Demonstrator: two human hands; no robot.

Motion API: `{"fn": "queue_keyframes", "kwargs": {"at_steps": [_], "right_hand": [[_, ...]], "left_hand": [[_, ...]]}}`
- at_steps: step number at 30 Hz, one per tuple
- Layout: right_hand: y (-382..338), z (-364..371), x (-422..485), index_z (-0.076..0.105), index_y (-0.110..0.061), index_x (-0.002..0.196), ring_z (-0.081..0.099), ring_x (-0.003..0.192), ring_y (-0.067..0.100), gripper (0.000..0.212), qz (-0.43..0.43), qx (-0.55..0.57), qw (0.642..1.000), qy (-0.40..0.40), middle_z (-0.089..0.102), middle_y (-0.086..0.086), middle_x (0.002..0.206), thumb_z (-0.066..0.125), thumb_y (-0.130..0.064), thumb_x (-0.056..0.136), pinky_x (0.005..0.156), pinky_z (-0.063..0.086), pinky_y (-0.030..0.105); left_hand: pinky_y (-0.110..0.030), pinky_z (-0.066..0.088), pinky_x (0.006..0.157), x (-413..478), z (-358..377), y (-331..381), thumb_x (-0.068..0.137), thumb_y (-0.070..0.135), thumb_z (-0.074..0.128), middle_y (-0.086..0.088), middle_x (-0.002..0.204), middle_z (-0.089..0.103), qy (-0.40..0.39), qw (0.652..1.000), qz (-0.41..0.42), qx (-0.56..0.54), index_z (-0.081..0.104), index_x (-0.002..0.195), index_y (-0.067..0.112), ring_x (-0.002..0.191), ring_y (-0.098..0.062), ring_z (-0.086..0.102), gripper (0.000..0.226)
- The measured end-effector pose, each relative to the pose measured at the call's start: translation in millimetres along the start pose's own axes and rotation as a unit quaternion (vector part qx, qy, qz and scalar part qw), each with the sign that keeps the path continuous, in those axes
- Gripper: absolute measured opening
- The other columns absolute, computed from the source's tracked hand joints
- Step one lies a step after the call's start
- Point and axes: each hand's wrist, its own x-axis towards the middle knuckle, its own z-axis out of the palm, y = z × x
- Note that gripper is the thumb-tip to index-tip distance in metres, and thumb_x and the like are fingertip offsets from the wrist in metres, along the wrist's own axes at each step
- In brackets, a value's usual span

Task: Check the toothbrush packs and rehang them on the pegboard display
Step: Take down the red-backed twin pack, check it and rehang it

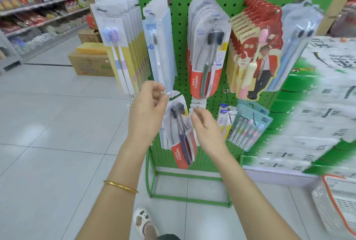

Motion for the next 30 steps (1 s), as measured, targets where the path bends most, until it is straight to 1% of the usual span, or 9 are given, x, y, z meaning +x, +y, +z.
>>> {"fn": "queue_keyframes", "kwargs": {"at_steps": [3,5,9,13,16,19,21,26,30], "right_hand": [[12,2,-7,0.058,-0.021,0.093,0.052,0.082,0.002,0.018,0.035,0.057,0.997,-0.046,0.056,-0.013,0.086,0.043,-0.027,0.100,0.067,0.037,0.009],[19,2,-13,0.057,-0.017,0.080,0.052,0.070,0.004,0.021,0.047,0.098,0.993,-0.049,0.056,-0.006,0.077,0.048,-0.025,0.098,0.065,0.041,0.016],[23,5,-20,0.057,0.000,0.083,0.050,0.063,0.009,0.020,0.060,0.171,0.983,-0.023,0.055,0.003,0.071,0.054,-0.016,0.095,0.058,0.040,0.021],[25,10,-21,0.054,0.003,0.078,0.041,0.061,0.012,0.021,0.074,0.199,0.977,0.019,0.046,0.005,0.067,0.053,-0.011,0.094,0.055,0.032,0.025],[29,9,-21,0.053,-0.007,0.071,0.041,0.061,0.014,0.023,0.107,0.234,0.966,0.027,0.047,0.003,0.065,0.054,-0.010,0.094,0.056,0.033,0.026],[33,9,-15,0.049,-0.014,0.063,0.041,0.055,0.009,0.032,0.161,0.301,0.939,0.042,0.046,-0.003,0.058,0.055,-0.009,0.094,0.055,0.035,0.023],[41,10,-12,0.049,-0.014,0.066,0.043,0.064,0.017,0.029,0.190,0.320,0.927,0.052,0.045,0.007,0.067,0.056,-0.011,0.094,0.064,0.038,0.028],[57,8,-14,0.051,-0.018,0.062,0.042,0.062,0.019,0.031,0.272,0.340,0.898,0.068,0.047,0.007,0.067,0.060,-0.016,0.092,0.060,0.035,0.032],[62,3,-10,0.052,-0.012,0.071,0.055,0.061,0.022,0.023,0.307,0.394,0.859,0.113,0.057,0.007,0.068,0.059,-0.012,0.093,0.068,0.049,0.037]], "left_hand": [[-0.016,0.043,0.068,-4,7,-15,0.092,0.011,0.058,0.014,0.083,0.055,-0.002,0.997,-0.038,-0.060,0.050,0.092,0.030,0.071,0.004,0.052,0.021],[-0.015,0.043,0.068,-5,14,-22,0.093,0.011,0.056,0.012,0.083,0.054,0.008,0.995,-0.067,-0.078,0.051,0.097,0.026,0.071,0.002,0.052,0.017],[-0.017,0.042,0.076,-7,39,-31,0.099,0.020,0.046,0.016,0.093,0.051,0.005,0.989,-0.119,-0.092,0.049,0.107,0.018,0.085,0.002,0.051,0.009],[-0.002,0.026,0.074,-17,67,-30,0.099,0.029,0.043,0.000,0.123,0.047,0.004,0.996,-0.085,-0.011,0.043,0.130,0.009,0.104,-0.005,0.041,0.037],[-0.008,0.020,0.084,-26,75,-34,0.098,0.031,0.044,-0.009,0.140,0.037,0.001,0.998,-0.045,0.053,0.025,0.146,0.010,0.122,-0.011,0.033,0.056],[-0.027,0.033,0.094,-41,80,-41,0.098,0.035,0.045,-0.009,0.150,0.024,-0.059,0.994,-0.039,0.084,0.010,0.151,0.017,0.133,-0.019,0.032,0.067],[-0.038,0.039,0.097,-55,82,-47,0.097,0.038,0.045,-0.008,0.154,0.017,-0.110,0.987,-0.038,0.114,0.004,0.152,0.021,0.135,-0.024,0.034,0.071],[-0.038,0.041,0.096,-78,79,-63,0.097,0.038,0.046,-0.007,0.151,0.020,-0.247,0.963,-0.059,0.086,-0.006,0.151,0.027,0.130,-0.025,0.042,0.076],[-0.040,0.042,0.100,-89,75,-70,0.092,0.037,0.058,-0.006,0.144,0.026,-0.387,0.914,-0.072,0.101,-0.013,0.147,0.041,0.122,-0.025,0.048,0.091]]}}
